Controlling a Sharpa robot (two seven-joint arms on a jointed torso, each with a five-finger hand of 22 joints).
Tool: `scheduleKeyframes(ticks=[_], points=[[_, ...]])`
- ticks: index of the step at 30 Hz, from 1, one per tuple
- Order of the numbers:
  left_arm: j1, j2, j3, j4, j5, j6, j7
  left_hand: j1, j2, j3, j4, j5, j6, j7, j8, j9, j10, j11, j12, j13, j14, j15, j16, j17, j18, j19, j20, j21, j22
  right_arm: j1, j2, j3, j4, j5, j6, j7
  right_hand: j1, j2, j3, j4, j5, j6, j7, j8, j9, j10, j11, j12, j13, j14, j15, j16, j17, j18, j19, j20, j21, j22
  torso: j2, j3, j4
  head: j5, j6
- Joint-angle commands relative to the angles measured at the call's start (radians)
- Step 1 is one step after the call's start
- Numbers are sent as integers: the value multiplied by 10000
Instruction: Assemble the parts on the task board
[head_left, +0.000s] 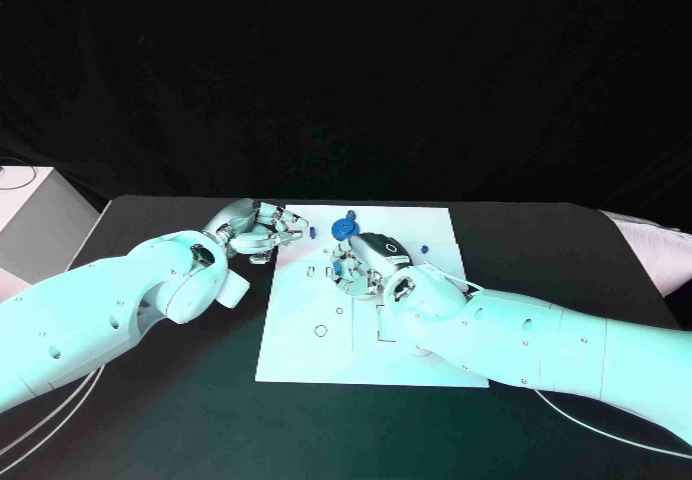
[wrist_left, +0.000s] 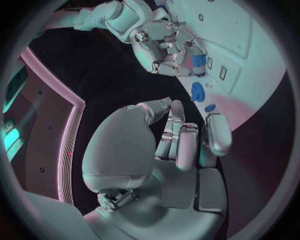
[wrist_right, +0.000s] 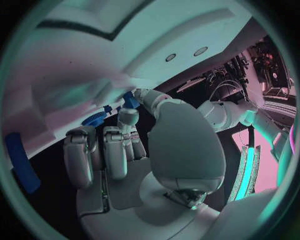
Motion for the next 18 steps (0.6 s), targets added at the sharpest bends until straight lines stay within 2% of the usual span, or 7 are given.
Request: scheduleKeyframes(ticks=[1,18], points=[[3,15,8,16,36,145,23,-83,-46,37,-3,7,-8,62,-42,-12,-86,-9,27,-10,334,48,-29,1231,-44,-12,68,-26,10,-6,12,-3,10,-85,184,-29,-88,-23,-55,-7,-50,-80,19,-52,-8,-46,8,-40,4,1037,70,1,2527,-143,1048,92,22,2631,1,1,8,-4,-5],[2,14,8,7,19,154,14,-83,-46,37,-3,7,-8,62,-42,-12,-86,-9,27,-10,334,48,-29,1231,-44,-12,68,-26,10,-6,-52,-3,37,-203,303,-201,-130,-30,-106,11,-83,-64,20,-56,-12,-59,15,-46,6,1034,80,-5,2514,-143,1048,105,22,2631,1,0,6,1,-12]])
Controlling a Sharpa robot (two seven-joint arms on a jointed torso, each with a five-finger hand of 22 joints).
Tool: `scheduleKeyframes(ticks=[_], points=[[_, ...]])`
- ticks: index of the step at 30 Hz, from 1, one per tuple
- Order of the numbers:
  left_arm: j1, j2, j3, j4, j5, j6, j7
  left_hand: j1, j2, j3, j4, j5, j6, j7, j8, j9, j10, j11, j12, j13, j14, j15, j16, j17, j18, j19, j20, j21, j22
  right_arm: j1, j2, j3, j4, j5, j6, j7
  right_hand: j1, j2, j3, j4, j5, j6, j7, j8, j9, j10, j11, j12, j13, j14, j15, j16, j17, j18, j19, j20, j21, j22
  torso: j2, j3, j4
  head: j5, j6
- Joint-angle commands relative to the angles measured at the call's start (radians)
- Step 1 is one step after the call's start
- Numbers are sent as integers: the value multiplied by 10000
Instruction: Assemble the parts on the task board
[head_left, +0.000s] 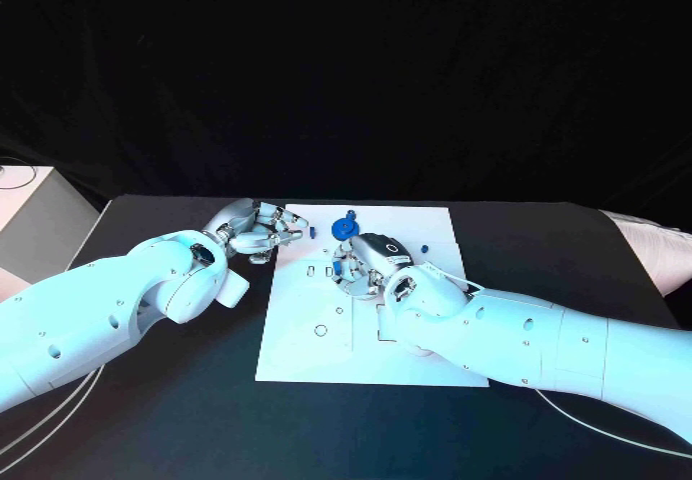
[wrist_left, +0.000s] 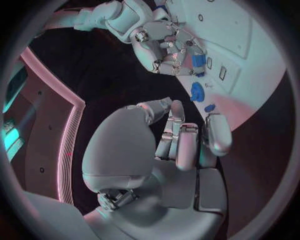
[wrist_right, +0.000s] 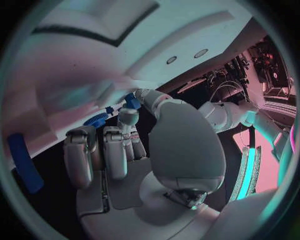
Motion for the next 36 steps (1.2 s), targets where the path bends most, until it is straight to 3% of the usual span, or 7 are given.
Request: scheduleKeyframes(ticks=[1,36], points=[[2,15,8,12,22,137,29,-83,-46,37,-2,7,-7,62,-42,-12,-86,-9,27,-12,334,49,-29,1231,-44,-12,68,-26,11,-6,-17,-3,21,-181,182,-105,-106,5,-74,15,-60,-60,20,-59,-15,-71,16,-59,-2,1031,82,-9,2503,-144,1011,72,22,2633,4,1,5,4,-1],[-3,19,8,-32,-3,147,21,-87,-46,45,-10,8,-3,62,-56,-16,-91,-8,36,-27,345,52,-20,1252,-45,-6,77,-18,27,-10,-181,-4,236,-280,352,-287,-148,14,-137,35,-76,3,7,-40,-11,-60,10,-27,32,1016,83,-33,2442,-144,1011,82,22,2633,7,5,3,-16,-40]])
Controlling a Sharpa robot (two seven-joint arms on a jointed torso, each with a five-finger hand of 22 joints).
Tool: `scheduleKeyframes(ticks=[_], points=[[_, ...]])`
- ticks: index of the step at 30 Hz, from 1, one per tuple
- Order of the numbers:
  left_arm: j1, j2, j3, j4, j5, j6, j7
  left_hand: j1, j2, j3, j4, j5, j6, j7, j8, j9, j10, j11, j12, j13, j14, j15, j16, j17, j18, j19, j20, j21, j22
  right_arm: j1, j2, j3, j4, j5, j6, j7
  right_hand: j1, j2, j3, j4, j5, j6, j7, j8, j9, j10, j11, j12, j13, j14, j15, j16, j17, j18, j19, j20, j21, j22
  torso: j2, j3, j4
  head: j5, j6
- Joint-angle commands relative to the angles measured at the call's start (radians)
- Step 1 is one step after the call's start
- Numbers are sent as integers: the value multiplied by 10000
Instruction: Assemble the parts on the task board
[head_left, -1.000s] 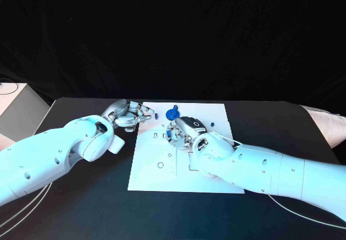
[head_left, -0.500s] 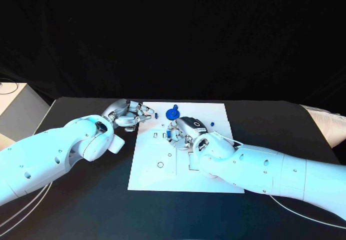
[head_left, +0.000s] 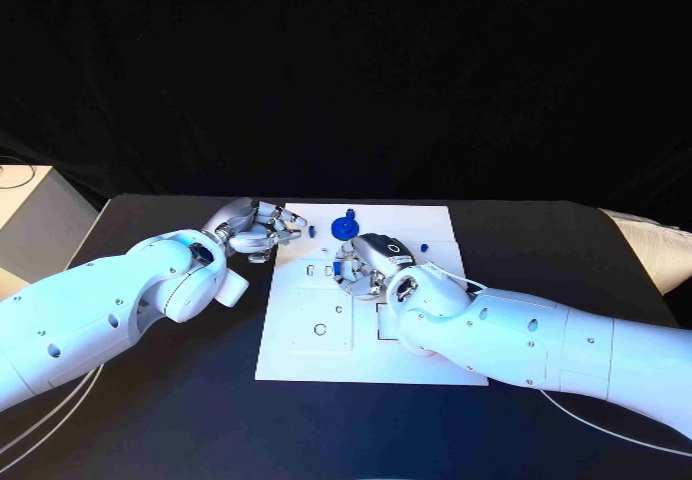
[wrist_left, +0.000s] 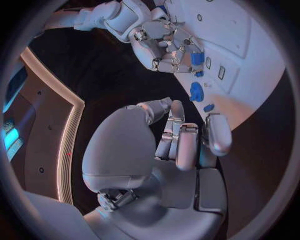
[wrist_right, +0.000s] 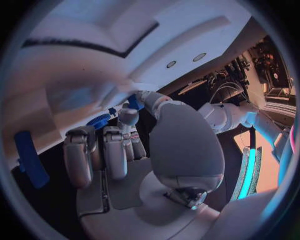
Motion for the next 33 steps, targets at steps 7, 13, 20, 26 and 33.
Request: scheduleKeyframes(ticks=[7,13,20,26,33], points=[[-1,9,8,2,-2,129,31,-88,-46,45,-10,8,-3,63,-56,-17,-92,-8,36,-11,345,51,-20,1252,-45,-6,77,-18,10,-16,-29,-7,54,-146,211,-83,-108,-26,-53,7,-34,1,9,-41,-12,-61,9,-27,10,1016,83,-33,2442,-144,1048,45,22,2627,0,-2,-5,0,-14],[-7,5,8,-5,-5,132,32,-88,-46,45,-10,8,-3,63,-56,-17,-92,-8,36,-11,345,51,-20,1252,-45,-6,77,-18,10,-24,-55,-7,103,-151,206,-90,-112,-22,-61,10,-36,15,5,-36,-11,-58,7,-21,17,1011,82,-42,2419,-144,1048,46,22,2627,-6,1,-3,-11,-26],[-18,-9,8,-3,-6,134,29,-88,-46,45,-10,8,-3,63,-56,-17,-92,-8,36,-11,345,51,-20,1252,-45,-6,77,-18,10,-33,-78,-7,116,-167,178,-117,-112,-22,-61,10,-36,15,5,-36,-11,-58,7,-21,17,1011,82,-42,2419,-144,1048,46,22,2627,0,2,-9,-25,-16],[-26,-11,8,-6,-7,133,29,-82,-48,58,-27,8,-2,66,-70,-21,-102,-3,43,-26,345,55,-22,1251,-45,-6,83,-14,15,-34,-88,-7,135,-204,-6,-165,-131,-42,-115,13,-34,-2,4,-57,-22,-107,6,-90,-31,1004,78,-53,2394,-144,1048,48,22,2627,-2,-4,4,-36,-11],[-32,-16,8,-14,-7,136,29,-82,-48,58,-27,8,-2,66,-70,-21,-102,-3,43,-26,345,55,-22,1251,-45,-6,83,-14,15,-35,-118,-6,166,-233,-270,-155,-207,-38,-556,54,-227,-230,49,-233,-104,-251,59,-175,-45,993,119,-73,2349,-144,1048,82,22,2627,-4,-6,-1,-42,6]])
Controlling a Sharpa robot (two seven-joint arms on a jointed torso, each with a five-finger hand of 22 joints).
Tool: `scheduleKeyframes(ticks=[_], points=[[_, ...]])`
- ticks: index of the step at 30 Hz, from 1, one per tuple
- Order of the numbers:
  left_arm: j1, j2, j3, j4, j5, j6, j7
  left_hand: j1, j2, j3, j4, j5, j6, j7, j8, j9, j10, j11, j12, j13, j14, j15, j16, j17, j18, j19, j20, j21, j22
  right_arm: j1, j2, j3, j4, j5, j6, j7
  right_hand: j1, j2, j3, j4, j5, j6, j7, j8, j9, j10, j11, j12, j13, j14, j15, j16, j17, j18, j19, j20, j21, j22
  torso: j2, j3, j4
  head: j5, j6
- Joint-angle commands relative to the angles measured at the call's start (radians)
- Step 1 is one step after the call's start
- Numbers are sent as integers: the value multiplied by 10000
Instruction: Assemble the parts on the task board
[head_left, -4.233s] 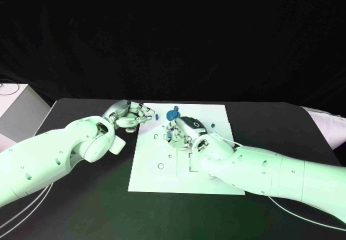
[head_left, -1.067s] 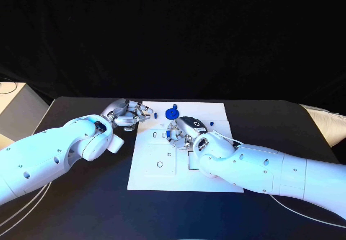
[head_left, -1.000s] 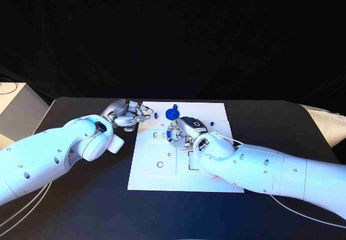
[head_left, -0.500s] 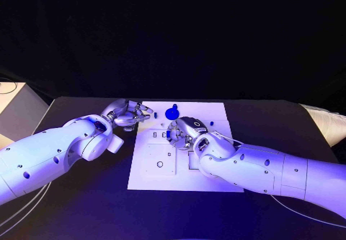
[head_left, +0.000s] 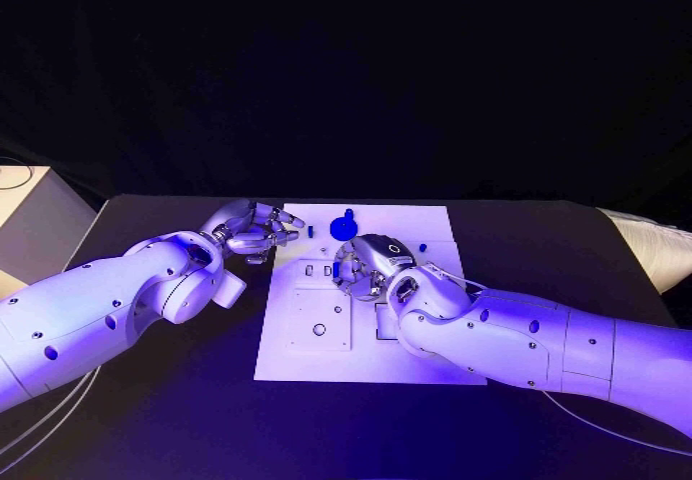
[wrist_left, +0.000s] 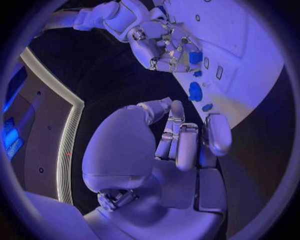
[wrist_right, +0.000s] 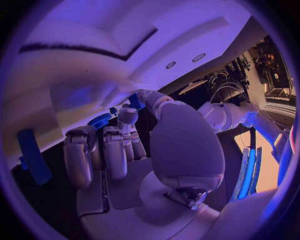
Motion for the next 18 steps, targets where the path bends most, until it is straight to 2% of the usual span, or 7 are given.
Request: scheduleKeyframes(ticks=[1,2,7,10,18], points=[[-5,7,8,8,-2,126,37,-82,-48,58,-27,8,-2,66,-34,-9,-65,34,43,-9,345,55,-22,1251,-45,-6,83,-14,9,-16,-25,-8,43,-145,-243,-19,-71,38,-209,37,-133,-116,-7,-63,-29,-105,9,-37,3,954,89,-37,2345,-143,1048,90,22,2631,-2,-7,-1,-1,11],[-5,6,8,6,-2,126,37,-82,-48,58,-27,8,-2,66,-34,-9,-65,34,43,-9,345,55,-22,1251,-45,-6,83,-14,9,-16,-33,-7,57,-145,-310,-11,-36,70,-439,93,-310,-189,10,-123,-57,-151,32,-50,11,952,108,-40,2339,-143,1048,108,22,2631,1,-6,2,-3,17],[-8,8,8,-11,-2,127,35,-85,-61,56,-33,7,-14,70,-45,-13,-69,37,45,-14,346,57,-22,1252,-46,-3,84,-10,15,-17,-69,-7,147,-161,-640,12,32,133,-1015,340,-564,-213,21,-177,-89,-182,49,-32,52,951,125,-43,2334,-143,1048,132,22,2631,-3,-4,4,-15,44],[-11,12,8,-26,-5,130,31,-85,-61,56,-33,7,-14,70,-45,-13,-69,37,45,-14,346,57,-22,1252,-46,-3,84,-10,15,-17,-127,-5,252,-158,-751,43,389,299,-1755,759,-662,-278,49,-279,-143,-197,75,-15,93,952,149,-43,2336,-143,1048,153,22,2631,-13,-12,5,-28,62],[-14,29,8,-56,-8,90,-7,-102,-127,40,-48,6,-92,89,-103,-36,-90,64,42,-31,348,71,-21,1256,-46,-6,92,-9,15,12,-423,23,739,-147,-900,148,516,325,-1950,924,-667,-231,41,-276,-146,-189,69,-4,107,951,144,-45,2332,-143,1048,153,22,2631,-20,-15,-2,-53,119]])
